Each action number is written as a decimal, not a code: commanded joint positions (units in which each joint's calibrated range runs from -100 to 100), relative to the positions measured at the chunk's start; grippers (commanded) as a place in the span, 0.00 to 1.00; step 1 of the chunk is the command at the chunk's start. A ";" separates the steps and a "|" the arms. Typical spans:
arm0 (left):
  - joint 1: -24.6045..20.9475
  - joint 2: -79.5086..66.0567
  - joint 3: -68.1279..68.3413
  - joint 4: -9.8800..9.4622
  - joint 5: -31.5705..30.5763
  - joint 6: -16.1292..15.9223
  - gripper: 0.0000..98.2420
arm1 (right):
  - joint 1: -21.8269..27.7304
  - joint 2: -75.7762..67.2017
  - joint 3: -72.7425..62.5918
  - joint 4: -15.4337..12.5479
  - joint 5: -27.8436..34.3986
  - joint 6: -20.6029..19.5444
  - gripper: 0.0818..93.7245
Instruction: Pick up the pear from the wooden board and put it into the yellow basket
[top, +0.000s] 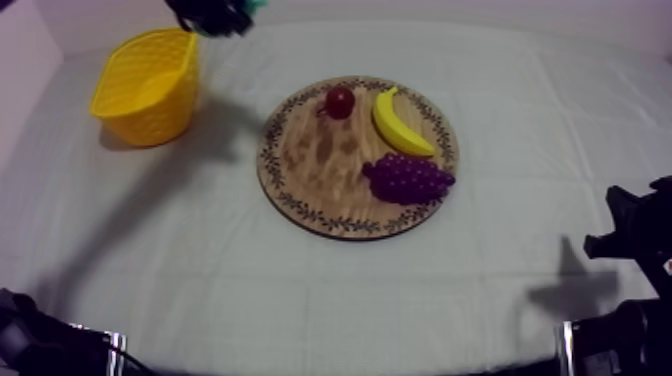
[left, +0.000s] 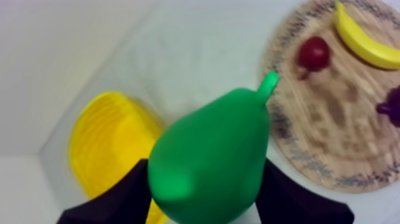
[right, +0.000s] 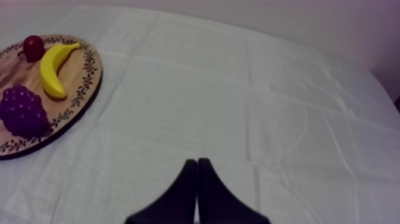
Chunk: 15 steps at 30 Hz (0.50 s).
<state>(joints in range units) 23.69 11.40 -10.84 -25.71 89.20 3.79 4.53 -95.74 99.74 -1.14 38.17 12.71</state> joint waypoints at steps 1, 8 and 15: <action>-4.23 -3.65 0.71 -0.21 -0.93 -0.67 0.51 | -0.01 -0.02 0.04 0.00 0.05 0.02 0.00; -11.75 -4.86 6.65 0.34 -8.20 -1.41 0.52 | -0.01 -0.02 0.04 0.00 0.05 0.02 0.00; -15.95 -0.68 11.49 1.54 -15.95 -1.11 0.52 | -0.01 -0.02 0.04 0.00 0.05 0.02 0.00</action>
<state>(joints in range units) 8.62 9.91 0.30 -24.33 74.77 2.63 4.53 -95.74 99.74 -1.14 38.25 12.71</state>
